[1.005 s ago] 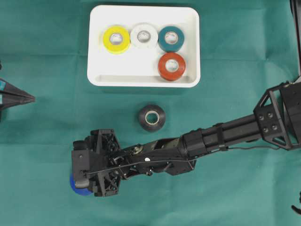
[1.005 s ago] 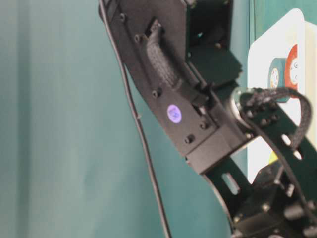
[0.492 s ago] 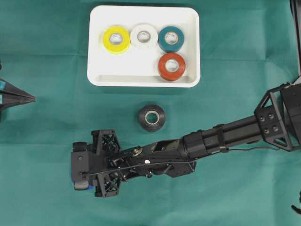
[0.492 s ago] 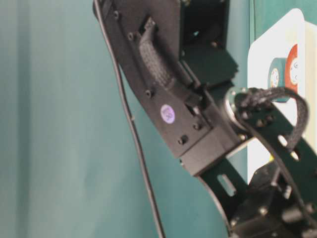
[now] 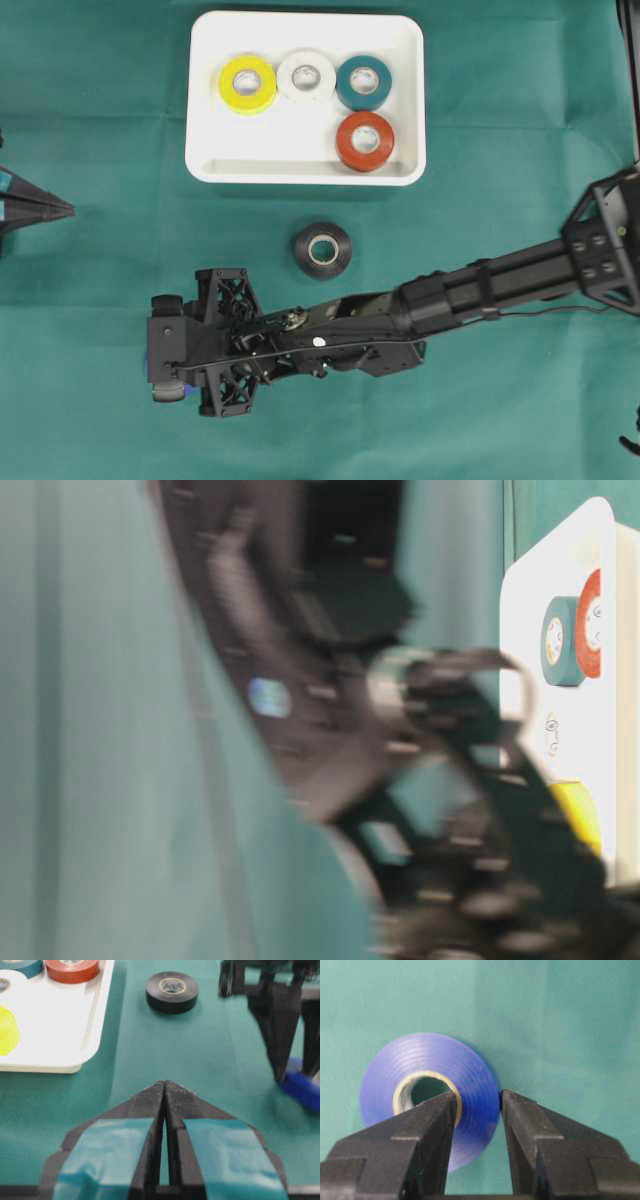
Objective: Put the tape into the white case with the right arm.
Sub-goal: 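Close the right gripper inside the blue roll's core and lift, then carry the blue roll into the tray's lower-left area and lower it, then open the right gripper and withdraw it to the right, then move the right gripper over the black tape roll and lower it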
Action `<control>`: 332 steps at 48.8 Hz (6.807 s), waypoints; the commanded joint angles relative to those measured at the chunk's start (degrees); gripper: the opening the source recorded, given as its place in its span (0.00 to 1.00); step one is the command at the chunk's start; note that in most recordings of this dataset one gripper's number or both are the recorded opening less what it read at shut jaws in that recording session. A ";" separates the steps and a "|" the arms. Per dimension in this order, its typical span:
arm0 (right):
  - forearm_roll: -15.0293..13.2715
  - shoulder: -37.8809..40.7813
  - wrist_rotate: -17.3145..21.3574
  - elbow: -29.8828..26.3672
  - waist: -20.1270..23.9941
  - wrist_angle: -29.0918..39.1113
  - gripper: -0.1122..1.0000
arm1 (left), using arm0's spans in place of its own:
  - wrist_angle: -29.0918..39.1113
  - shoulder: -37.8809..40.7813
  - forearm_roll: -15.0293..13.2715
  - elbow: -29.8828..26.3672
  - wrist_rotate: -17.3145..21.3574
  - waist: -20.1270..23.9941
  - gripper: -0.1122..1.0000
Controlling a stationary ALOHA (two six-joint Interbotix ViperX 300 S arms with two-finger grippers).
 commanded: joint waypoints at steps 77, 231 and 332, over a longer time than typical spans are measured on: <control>-0.44 -11.16 0.18 3.16 -22.06 11.51 0.11 | -0.53 0.44 -0.09 -0.53 0.00 0.09 0.10; -2.64 -82.71 0.18 85.34 -24.87 -18.81 0.60 | -0.62 0.44 -0.09 -0.62 0.00 0.00 0.10; -7.56 -54.67 -0.44 70.05 -7.12 -24.61 0.59 | -0.53 0.44 -0.09 -0.62 0.00 0.00 0.10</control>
